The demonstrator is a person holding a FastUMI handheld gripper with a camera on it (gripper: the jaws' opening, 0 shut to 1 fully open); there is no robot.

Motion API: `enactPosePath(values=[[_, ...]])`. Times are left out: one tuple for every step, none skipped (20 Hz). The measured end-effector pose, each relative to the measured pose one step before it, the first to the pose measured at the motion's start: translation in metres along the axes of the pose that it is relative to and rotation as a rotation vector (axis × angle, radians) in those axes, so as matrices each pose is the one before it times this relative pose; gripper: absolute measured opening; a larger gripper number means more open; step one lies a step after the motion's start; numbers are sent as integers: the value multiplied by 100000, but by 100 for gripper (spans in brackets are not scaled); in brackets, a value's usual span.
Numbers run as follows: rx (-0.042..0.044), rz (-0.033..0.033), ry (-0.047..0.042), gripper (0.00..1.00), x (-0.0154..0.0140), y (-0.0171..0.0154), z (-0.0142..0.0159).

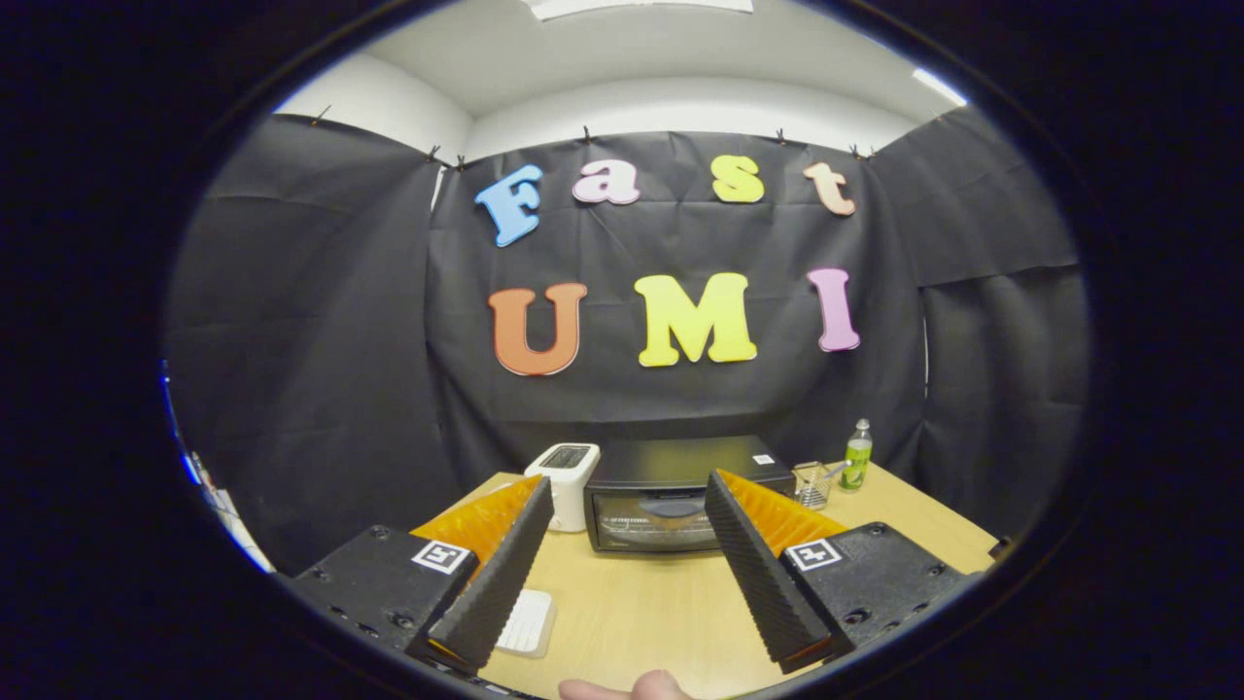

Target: Open the toaster oven, put the food inside, and close the toaster oven door.

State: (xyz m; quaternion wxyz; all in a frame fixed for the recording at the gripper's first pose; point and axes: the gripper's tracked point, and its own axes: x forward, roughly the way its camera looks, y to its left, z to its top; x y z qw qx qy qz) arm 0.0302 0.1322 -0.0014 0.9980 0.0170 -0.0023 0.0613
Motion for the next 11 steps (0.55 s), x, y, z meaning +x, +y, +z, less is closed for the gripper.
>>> enactPosePath(values=[[-511,-968,-1211,100,-208,-182,424],[375,-195,-970,100,-222,21,411],[304,169,-872,100,-109,243,105],[-250,122,-557,100,-98,67,188],[-936,333,-173,100,-61,25,-31],[-488,410,317,100,-68,65,-214],[-321,763,458,100,-10,143,-307],[-453,813,259,100,-42,149,-103],[-246,-291,-73,100,172,-162,19],[-152,-181,57,100,-6,-107,1],[29,189,282,100,54,140,-114]])
